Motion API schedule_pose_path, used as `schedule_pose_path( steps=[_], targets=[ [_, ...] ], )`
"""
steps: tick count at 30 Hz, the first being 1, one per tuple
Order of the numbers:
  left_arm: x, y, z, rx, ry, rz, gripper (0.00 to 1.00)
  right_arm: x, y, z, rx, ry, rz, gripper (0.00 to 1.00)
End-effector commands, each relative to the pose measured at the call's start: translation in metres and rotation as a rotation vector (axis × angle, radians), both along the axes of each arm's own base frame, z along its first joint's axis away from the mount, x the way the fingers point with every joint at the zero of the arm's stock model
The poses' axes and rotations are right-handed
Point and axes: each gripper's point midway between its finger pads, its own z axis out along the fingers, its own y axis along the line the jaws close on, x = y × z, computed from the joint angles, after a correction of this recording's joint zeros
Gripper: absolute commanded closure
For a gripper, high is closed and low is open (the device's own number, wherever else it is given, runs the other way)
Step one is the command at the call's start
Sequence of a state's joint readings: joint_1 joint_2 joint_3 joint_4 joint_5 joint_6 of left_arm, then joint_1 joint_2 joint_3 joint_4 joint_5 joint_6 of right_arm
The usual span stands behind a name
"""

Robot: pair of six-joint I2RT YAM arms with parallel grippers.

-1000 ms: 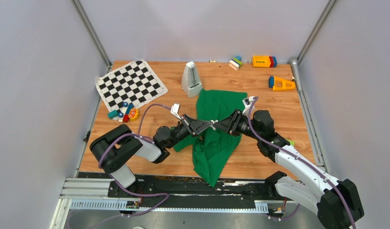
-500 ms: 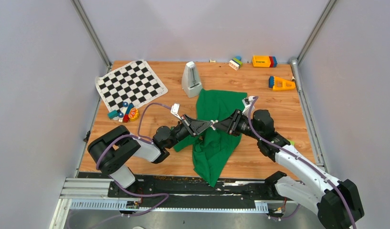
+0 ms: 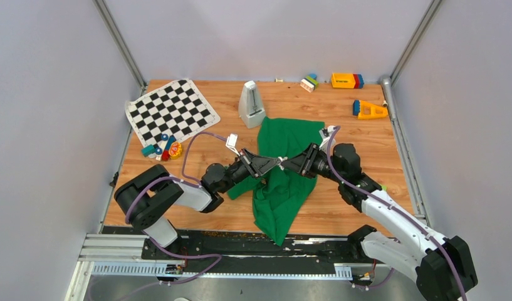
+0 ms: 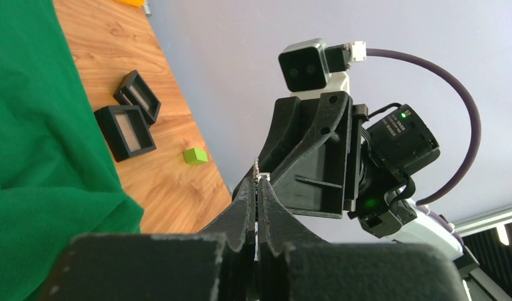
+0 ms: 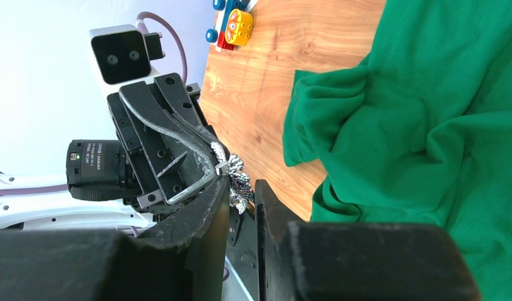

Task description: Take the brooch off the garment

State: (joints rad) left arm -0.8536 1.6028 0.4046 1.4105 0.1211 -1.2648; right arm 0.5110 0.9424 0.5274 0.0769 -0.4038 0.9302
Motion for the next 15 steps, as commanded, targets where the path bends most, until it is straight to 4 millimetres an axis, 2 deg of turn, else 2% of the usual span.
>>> schedule_pose_path(
  steps=[1,9,15],
  targets=[
    [-0.031,-0.012,0.072,-0.157,-0.202,-0.143,1.0,0.008,-0.001,-0.001,-0.023,-0.002,-0.012,0.87],
    [-0.033,-0.013,0.076,-0.173,-0.191,-0.165,1.0,0.003,-0.004,-0.001,-0.007,-0.003,-0.004,0.88],
    [-0.03,-0.008,0.069,-0.146,-0.189,-0.122,1.0,0.005,-0.017,-0.004,0.015,0.02,-0.082,0.76]
  ],
)
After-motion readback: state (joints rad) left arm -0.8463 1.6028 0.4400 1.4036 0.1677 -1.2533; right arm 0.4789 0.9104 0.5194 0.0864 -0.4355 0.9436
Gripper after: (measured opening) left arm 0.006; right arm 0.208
